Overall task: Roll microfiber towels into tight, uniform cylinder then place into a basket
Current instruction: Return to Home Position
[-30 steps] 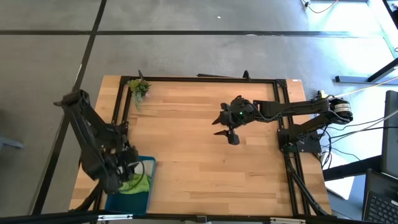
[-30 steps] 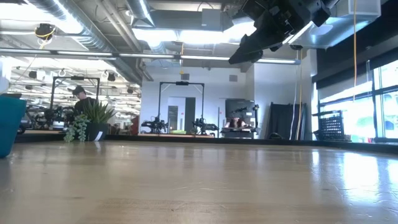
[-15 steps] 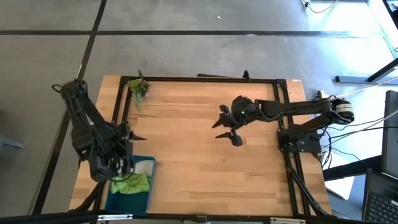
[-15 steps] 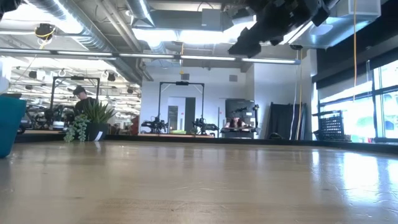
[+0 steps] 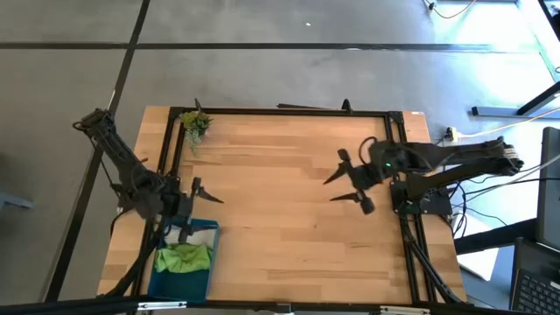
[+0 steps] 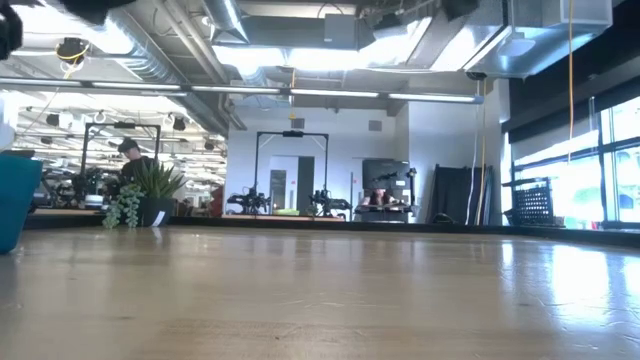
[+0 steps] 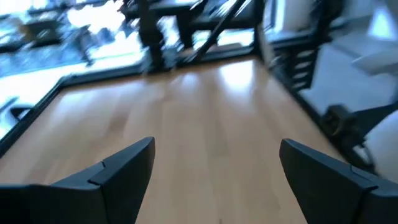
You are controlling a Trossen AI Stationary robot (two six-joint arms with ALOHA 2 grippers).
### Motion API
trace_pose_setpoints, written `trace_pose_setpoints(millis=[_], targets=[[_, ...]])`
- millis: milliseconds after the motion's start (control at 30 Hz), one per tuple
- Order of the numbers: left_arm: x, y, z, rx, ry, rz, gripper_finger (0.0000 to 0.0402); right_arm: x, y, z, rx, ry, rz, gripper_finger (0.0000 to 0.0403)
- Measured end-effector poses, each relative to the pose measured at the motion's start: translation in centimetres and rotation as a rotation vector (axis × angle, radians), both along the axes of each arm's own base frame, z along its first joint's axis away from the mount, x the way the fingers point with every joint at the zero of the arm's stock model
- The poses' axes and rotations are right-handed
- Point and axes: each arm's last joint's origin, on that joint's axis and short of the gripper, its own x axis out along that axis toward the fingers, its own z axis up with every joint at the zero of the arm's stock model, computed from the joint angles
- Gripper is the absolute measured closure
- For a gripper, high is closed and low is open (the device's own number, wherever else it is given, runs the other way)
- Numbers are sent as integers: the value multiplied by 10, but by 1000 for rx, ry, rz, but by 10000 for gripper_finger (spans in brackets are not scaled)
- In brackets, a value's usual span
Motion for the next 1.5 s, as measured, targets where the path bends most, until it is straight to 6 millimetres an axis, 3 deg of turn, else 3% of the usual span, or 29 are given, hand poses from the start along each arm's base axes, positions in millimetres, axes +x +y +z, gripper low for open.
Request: trace_pose_setpoints(millis=[133,300,700,933,1133,1267,1500], targets=[[3,10,-5,7,-89,-83,67,-20,13,5,-17,-34,47,173],[3,22,-26,20,-83,-37,67,-42,21,-15,-17,-46,105,173],[-5,41,-51,42,-187,14,67,-95,11,-67,116,-189,66,173],[-19,56,-60,33,-281,41,67,-121,6,-72,155,-292,66,173],[-27,60,-77,-24,-328,-22,67,-128,4,-91,156,-304,68,173],[-29,61,-88,-18,-245,4,67,-126,5,-109,141,-283,70,173],[-29,62,-89,11,-245,21,67,-120,3,-130,90,-299,-34,173]])
